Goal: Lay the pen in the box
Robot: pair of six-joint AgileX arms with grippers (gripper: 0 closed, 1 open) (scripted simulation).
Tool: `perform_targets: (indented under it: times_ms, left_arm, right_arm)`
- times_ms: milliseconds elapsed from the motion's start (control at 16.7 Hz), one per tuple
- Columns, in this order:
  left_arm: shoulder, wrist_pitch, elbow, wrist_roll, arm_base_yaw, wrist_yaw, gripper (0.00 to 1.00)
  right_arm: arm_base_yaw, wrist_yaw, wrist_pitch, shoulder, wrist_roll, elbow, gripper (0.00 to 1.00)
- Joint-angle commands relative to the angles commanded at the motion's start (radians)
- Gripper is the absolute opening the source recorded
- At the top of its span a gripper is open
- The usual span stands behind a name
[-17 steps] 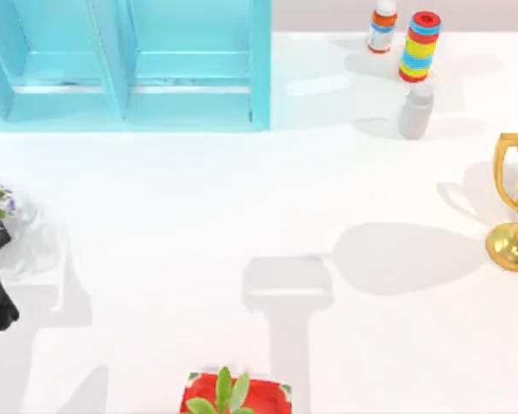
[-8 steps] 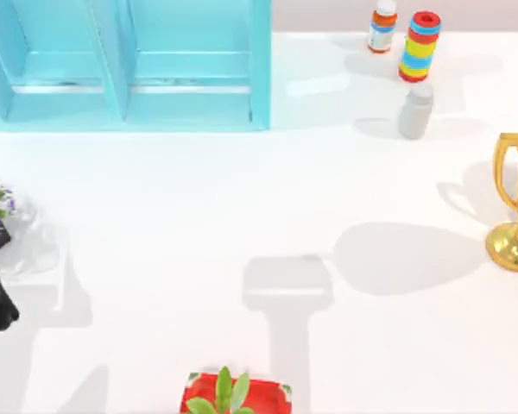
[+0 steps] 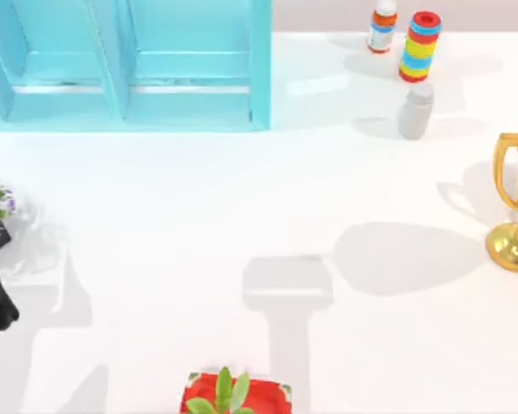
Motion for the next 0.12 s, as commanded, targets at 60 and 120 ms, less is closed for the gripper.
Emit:
perform_targets:
  times_ms: [60, 120]
  left_arm:
    - [0.000, 0.000, 0.000, 0.000, 0.000, 0.000, 1.00]
    - [0.000, 0.000, 0.000, 0.000, 0.000, 0.000, 1.00]
  right_arm:
    - [0.000, 0.000, 0.000, 0.000, 0.000, 0.000, 1.00]
    - [0.000, 0.000, 0.000, 0.000, 0.000, 0.000, 1.00]
